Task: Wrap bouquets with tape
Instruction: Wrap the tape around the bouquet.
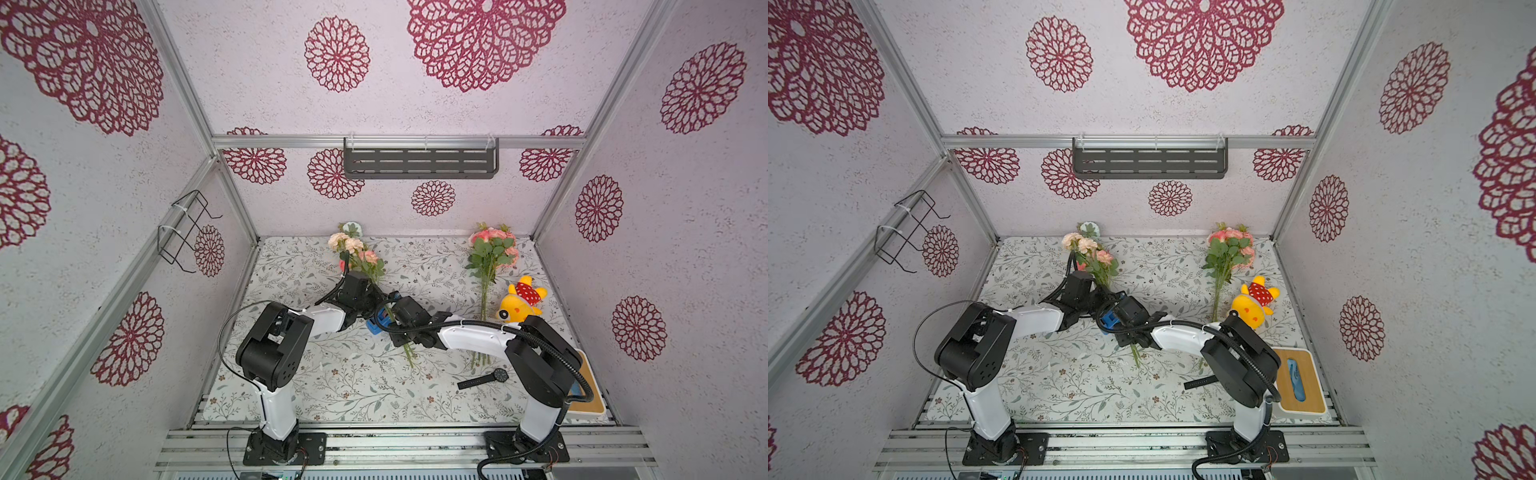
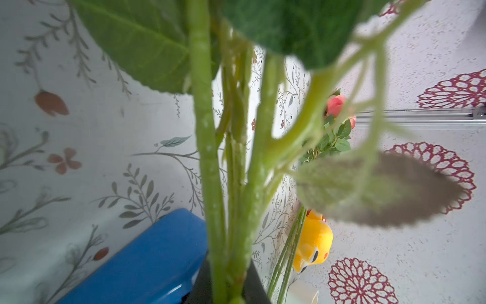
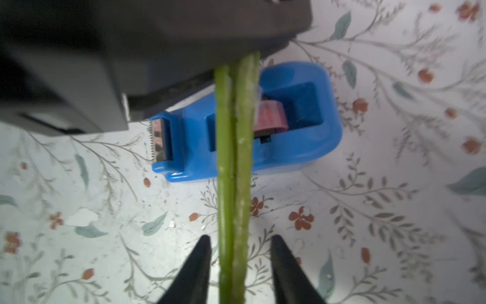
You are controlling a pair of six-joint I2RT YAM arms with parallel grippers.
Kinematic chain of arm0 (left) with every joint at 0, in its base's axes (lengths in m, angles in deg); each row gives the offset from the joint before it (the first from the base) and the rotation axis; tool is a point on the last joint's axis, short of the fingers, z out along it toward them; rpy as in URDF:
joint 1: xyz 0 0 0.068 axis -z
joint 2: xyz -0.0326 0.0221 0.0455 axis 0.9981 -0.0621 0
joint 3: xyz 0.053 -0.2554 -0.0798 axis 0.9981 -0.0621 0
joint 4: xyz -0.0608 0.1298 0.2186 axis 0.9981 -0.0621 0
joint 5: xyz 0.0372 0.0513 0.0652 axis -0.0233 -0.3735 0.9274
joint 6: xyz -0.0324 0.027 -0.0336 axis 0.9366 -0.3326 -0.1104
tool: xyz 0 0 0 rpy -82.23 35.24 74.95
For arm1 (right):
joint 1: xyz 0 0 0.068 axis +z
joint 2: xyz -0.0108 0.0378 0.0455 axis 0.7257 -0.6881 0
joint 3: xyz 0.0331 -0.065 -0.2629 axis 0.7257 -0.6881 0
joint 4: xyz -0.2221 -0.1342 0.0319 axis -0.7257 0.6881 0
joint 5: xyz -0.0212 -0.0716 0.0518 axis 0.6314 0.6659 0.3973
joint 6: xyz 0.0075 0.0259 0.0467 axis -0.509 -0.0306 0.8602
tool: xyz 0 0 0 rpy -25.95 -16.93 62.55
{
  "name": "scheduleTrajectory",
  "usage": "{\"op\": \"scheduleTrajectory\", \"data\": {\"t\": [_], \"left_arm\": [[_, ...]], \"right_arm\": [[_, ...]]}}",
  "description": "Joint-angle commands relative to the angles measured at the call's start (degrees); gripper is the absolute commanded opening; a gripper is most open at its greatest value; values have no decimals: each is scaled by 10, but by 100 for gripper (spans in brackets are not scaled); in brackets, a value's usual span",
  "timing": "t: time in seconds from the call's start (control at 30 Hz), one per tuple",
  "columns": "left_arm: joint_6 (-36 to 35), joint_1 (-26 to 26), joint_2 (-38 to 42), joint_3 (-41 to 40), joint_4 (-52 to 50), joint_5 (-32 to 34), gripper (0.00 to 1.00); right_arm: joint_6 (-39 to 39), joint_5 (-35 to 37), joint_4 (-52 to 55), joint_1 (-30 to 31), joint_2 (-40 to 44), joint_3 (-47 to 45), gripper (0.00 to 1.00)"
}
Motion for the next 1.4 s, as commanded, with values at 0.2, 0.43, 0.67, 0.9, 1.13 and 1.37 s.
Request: {"op": "scheduleTrajectory", "data": {"t": [0.2, 0.43, 0.67, 0.9, 1.13, 1.37], "left_arm": [[-16, 4, 11, -9, 74, -5, 0], [-9, 4, 11, -14, 93, -11, 0], [12, 5, 9, -33, 161, -21, 0], [16, 4, 6, -35, 162, -20, 0], [2, 3, 15, -16, 72, -13, 32], [5, 9, 24, -17, 27, -12, 39]], "right_arm": [[134, -352, -293, -119, 50, -128, 57], [269, -447, -507, -143, -20, -158, 58], [338, -476, -590, -152, -84, -156, 46], [247, -417, -442, -154, -53, -145, 0], [20, -142, -61, -84, 25, -30, 0], [-50, 139, 41, 31, 16, 51, 0]]}}
